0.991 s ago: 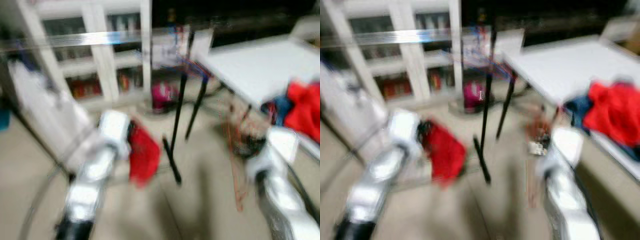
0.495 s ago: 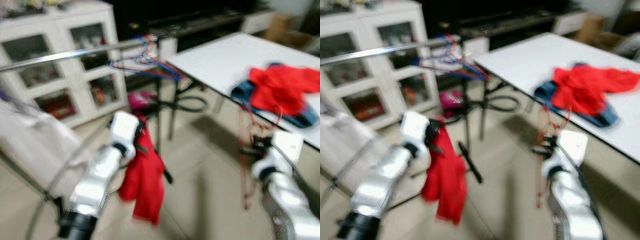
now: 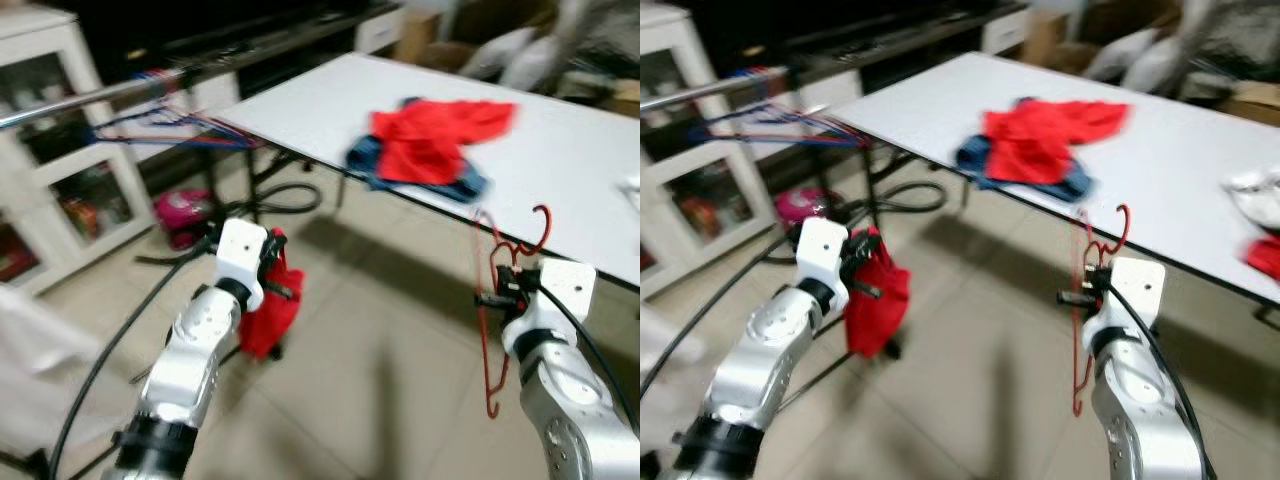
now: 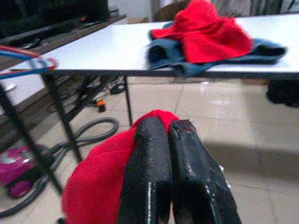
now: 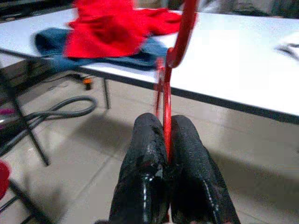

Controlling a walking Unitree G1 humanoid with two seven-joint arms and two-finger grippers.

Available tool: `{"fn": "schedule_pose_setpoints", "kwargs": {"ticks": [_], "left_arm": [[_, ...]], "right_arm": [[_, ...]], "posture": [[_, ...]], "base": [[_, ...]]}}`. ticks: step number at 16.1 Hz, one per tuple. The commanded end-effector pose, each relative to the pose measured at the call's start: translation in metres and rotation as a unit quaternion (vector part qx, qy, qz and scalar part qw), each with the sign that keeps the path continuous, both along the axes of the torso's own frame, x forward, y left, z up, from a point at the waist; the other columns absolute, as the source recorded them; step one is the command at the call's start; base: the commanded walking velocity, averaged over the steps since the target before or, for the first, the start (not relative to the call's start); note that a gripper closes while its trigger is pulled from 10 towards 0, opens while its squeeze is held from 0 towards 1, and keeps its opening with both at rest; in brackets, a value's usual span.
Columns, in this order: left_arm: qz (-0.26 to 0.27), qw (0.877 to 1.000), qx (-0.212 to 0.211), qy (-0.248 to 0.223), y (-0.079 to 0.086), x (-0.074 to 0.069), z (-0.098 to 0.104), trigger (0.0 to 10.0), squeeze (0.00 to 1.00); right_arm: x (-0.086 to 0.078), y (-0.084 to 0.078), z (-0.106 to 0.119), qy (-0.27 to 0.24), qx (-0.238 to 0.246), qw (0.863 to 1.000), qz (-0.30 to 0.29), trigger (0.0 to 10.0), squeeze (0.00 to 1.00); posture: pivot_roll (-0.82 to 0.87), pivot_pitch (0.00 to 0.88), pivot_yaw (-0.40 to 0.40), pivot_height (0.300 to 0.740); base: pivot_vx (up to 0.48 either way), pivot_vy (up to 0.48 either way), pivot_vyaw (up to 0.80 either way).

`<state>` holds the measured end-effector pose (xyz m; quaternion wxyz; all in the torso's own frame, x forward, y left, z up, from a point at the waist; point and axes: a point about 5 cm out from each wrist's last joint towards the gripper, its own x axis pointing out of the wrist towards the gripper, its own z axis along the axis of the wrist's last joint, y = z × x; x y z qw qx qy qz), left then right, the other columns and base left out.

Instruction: Hang hanger

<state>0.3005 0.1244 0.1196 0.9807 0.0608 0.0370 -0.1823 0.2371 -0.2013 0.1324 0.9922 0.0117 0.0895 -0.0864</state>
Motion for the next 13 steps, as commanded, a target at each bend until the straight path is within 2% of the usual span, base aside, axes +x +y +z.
{"fn": "schedule_pose_setpoints", "kwargs": {"ticks": [1,3,4,5,6,7,8,9,11,12,13], "left_arm": [[-0.004,1.000,0.013,-0.014,0.000,0.001,0.004,10.0,0.00],[0.006,0.999,-0.031,0.005,-0.001,0.001,0.002,10.0,0.00],[0.000,1.000,-0.008,0.001,-0.001,0.001,0.002,10.0,0.00],[-0.001,1.000,-0.008,-0.002,-0.001,0.001,0.003,10.0,0.00],[-0.005,1.000,0.021,-0.016,-0.001,0.002,0.004,10.0,0.00],[0.017,1.000,-0.009,0.013,0.002,0.003,-0.001,10.0,0.00],[0.024,0.999,-0.017,0.019,0.003,0.003,-0.002,10.0,0.00],[0.024,1.000,-0.011,0.003,0.004,0.003,0.001,10.0,0.00],[0.035,0.998,-0.043,0.001,0.006,0.004,0.005,10.0,0.00],[0.038,0.999,-0.037,0.002,0.006,0.005,0.005,10.0,0.00],[0.033,0.999,-0.025,-0.016,0.006,0.006,0.009,10.0,0.00]], "right_arm": [[0.001,0.002,0.002,-0.002,0.002,1.000,0.003,10.0,0.00],[0.002,0.002,0.002,-0.003,0.000,1.000,0.006,10.0,0.00],[0.002,0.002,0.003,-0.003,0.000,1.000,0.006,10.0,0.00],[0.002,0.002,0.003,-0.003,0.000,1.000,0.006,10.0,0.00],[0.002,0.002,0.002,-0.003,0.000,1.000,0.007,10.0,0.00],[0.003,0.003,0.002,-0.003,0.000,1.000,0.007,10.0,0.00],[0.003,0.003,0.002,-0.003,0.000,1.000,0.008,10.0,0.00],[0.003,0.004,0.002,-0.003,0.001,1.000,0.007,10.0,0.00],[0.004,0.005,0.004,-0.010,0.000,1.000,0.013,10.0,0.00],[0.005,0.006,0.005,-0.014,0.006,1.000,0.018,10.0,0.00],[0.010,0.018,0.011,-0.020,0.009,0.997,0.074,10.0,0.00]], "posture": [[-0.01,0.000,0.023,0.740],[-0.02,0.000,0.024,0.740],[-0.02,0.000,0.023,0.740],[-0.02,0.000,0.023,0.740],[-0.01,0.000,0.023,0.740],[-0.02,0.000,0.027,0.740],[-0.02,0.000,0.026,0.740],[-0.02,0.000,0.028,0.740],[-0.01,0.000,0.028,0.740],[-0.01,0.000,0.028,0.740],[-0.01,0.000,0.025,0.740]], "base": [[0.000,-0.480,-0.80],[0.000,0.240,-0.80],[0.000,0.480,-0.80],[0.000,0.480,-0.80],[0.000,-0.480,-0.80],[0.000,0.480,-0.80],[0.000,0.480,-0.80],[0.000,0.000,-0.80],[0.000,0.000,-0.80],[0.000,0.000,-0.80],[0.000,0.000,0.00]]}}
